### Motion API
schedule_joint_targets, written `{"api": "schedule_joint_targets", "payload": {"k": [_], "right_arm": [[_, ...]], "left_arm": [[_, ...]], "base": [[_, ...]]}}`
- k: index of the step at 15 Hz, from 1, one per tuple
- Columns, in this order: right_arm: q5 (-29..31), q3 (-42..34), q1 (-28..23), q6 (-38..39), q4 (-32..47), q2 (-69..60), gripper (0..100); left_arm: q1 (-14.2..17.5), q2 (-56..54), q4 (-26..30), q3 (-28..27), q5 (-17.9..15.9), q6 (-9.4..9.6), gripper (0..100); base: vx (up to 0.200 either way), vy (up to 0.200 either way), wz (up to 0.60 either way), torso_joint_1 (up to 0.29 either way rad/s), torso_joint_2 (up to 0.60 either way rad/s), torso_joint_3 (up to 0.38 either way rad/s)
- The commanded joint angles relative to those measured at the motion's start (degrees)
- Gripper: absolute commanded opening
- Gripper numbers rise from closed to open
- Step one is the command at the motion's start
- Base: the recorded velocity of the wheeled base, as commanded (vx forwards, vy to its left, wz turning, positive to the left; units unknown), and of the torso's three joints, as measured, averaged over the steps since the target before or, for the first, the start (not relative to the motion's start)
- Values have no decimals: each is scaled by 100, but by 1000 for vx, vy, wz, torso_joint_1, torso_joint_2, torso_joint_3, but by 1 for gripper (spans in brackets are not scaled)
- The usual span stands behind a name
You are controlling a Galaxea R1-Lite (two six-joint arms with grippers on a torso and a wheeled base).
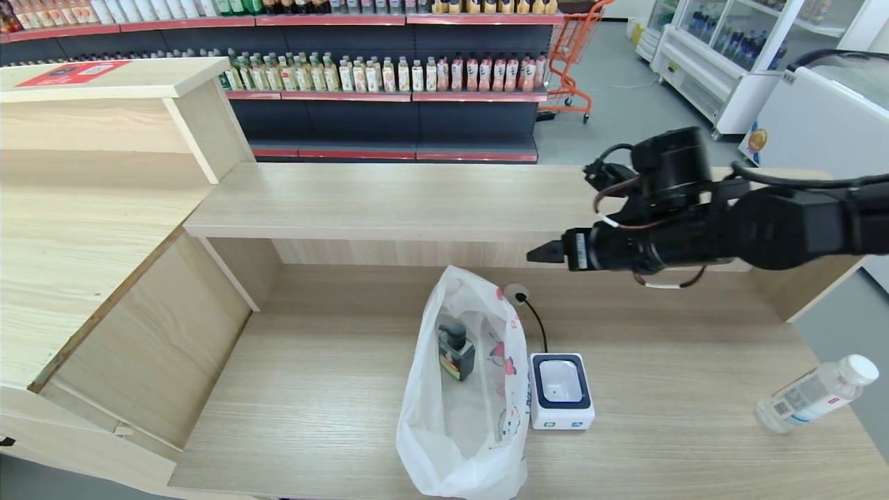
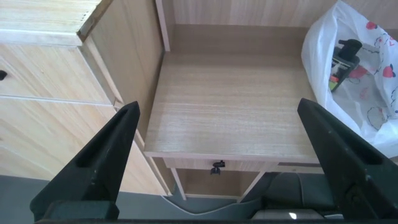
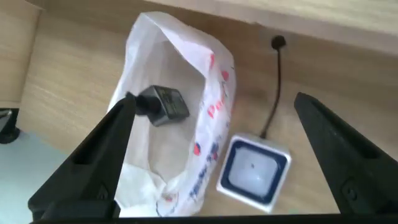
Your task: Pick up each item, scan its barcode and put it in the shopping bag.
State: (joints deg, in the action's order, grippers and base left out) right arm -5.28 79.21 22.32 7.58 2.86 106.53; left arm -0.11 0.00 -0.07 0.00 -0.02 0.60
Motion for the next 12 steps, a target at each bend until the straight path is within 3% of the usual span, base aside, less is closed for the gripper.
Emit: {"api": "schedule_joint_targets", "payload": {"k": [1, 3, 5, 7, 12], "right_arm": [[9, -1804, -562, 15, 188, -2022, 100], [27, -3061, -835, 24, 162, -3016, 100], [27, -3755, -1160, 42, 171, -3710, 100], [18, -3966, -1467, 33, 206, -4000, 100], [308, -4459, -1872, 50, 153, -4246, 100]], "left_arm": [[2, 0, -1, 0, -6, 2, 100], [2, 0, -1, 0, -6, 2, 100], [2, 9, -1, 0, 2, 2, 100], [2, 0, -1, 0, -6, 2, 100], [2, 9, -1, 0, -6, -7, 100]], "base": [[0, 0, 0, 0, 0, 0], [0, 0, 0, 0, 0, 0], [0, 0, 0, 0, 0, 0], [0, 0, 0, 0, 0, 0], [-200, 0, 0, 6, 6, 5]]}}
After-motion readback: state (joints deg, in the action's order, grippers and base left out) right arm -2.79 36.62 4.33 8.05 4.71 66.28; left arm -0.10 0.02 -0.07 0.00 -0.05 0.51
